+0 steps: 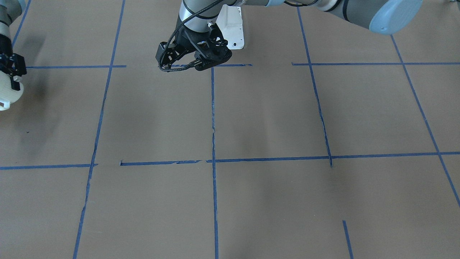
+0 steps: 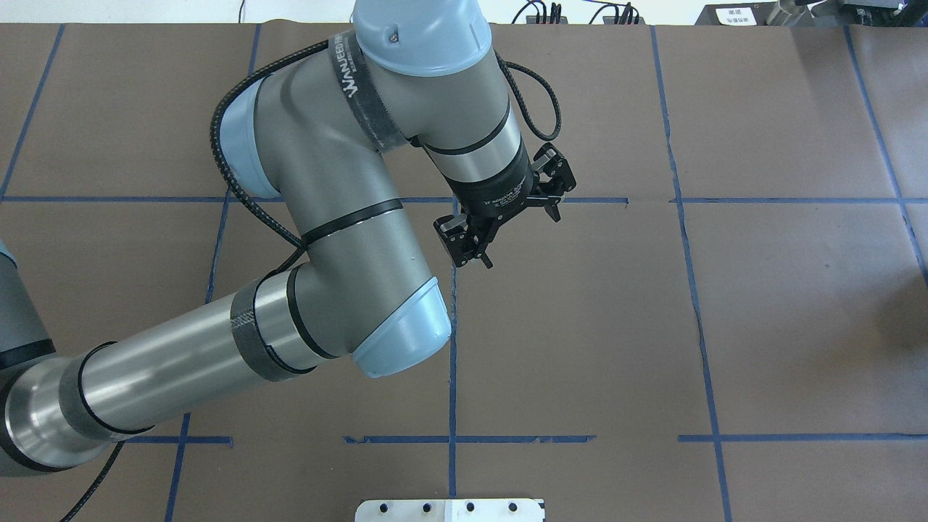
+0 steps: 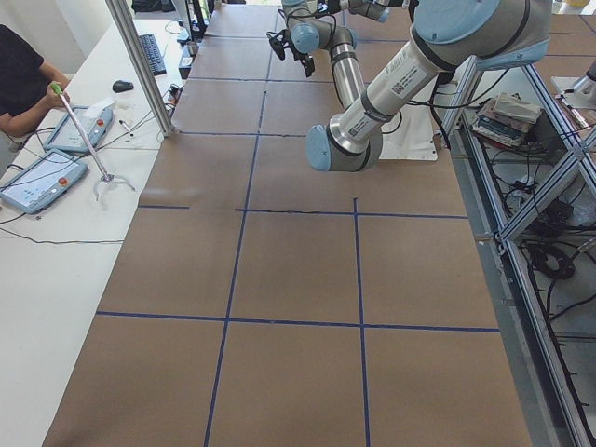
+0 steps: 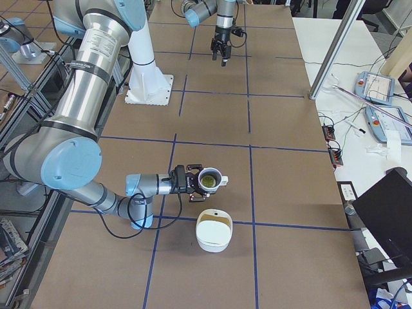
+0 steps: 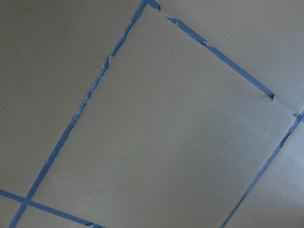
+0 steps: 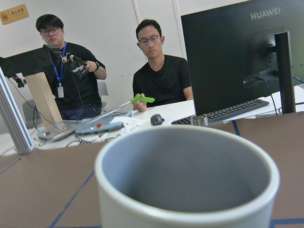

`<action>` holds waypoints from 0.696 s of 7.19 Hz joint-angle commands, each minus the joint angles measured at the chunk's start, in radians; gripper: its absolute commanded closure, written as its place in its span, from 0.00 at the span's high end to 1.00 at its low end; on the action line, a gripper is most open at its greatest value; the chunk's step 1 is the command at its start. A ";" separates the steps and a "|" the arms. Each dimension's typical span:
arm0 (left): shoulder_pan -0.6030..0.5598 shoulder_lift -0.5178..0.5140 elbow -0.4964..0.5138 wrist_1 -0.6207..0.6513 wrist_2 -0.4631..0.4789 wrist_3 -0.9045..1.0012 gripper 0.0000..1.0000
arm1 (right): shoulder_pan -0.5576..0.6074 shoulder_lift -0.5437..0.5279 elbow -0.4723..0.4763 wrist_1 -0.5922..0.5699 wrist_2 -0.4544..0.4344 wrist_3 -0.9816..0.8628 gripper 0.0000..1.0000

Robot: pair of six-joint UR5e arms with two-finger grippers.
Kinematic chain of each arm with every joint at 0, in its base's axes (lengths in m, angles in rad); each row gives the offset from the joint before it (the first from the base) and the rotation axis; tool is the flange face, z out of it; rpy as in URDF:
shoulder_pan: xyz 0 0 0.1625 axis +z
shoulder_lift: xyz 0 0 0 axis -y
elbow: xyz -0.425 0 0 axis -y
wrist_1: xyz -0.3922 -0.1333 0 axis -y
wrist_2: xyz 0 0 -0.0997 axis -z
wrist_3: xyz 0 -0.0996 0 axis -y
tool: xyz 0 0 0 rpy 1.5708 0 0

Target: Left arm hands cup to right arm to dump lemon

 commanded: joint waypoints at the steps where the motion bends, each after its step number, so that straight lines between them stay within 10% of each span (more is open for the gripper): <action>1: 0.002 0.000 -0.003 0.000 0.010 -0.003 1.00 | 0.415 0.021 -0.018 -0.038 0.513 0.222 0.03; 2: 0.002 0.000 -0.003 0.000 0.010 -0.003 1.00 | 0.529 0.079 -0.055 -0.048 0.676 0.370 0.04; 5: 0.003 -0.003 -0.003 0.000 0.011 -0.003 1.00 | 0.665 0.117 -0.067 -0.029 0.792 0.856 0.04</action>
